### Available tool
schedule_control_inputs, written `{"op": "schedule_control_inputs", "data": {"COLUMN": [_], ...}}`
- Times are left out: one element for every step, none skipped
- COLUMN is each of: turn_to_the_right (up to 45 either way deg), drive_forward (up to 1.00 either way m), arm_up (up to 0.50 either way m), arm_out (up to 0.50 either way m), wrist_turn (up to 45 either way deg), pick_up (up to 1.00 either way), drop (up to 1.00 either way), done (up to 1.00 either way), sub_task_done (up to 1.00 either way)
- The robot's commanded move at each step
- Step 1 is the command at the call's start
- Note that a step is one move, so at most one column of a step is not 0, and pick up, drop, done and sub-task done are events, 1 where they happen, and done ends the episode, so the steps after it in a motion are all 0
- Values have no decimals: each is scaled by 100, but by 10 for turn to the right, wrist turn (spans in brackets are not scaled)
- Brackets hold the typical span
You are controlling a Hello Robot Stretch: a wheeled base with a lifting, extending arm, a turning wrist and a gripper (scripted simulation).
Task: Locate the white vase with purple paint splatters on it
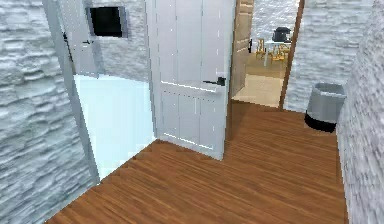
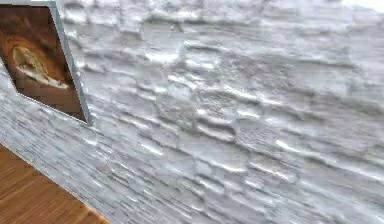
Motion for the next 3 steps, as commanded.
{"op": "schedule_control_inputs", "data": {"turn_to_the_right": [0, -210, 0], "drive_forward": [55, 0, 100], "arm_up": [0, 0, 0], "arm_out": [0, 0, 0], "wrist_turn": [0, 0, 0], "pick_up": [0, 0, 0], "drop": [0, 0, 0], "done": [0, 0, 0], "sub_task_done": [0, 0, 0]}}
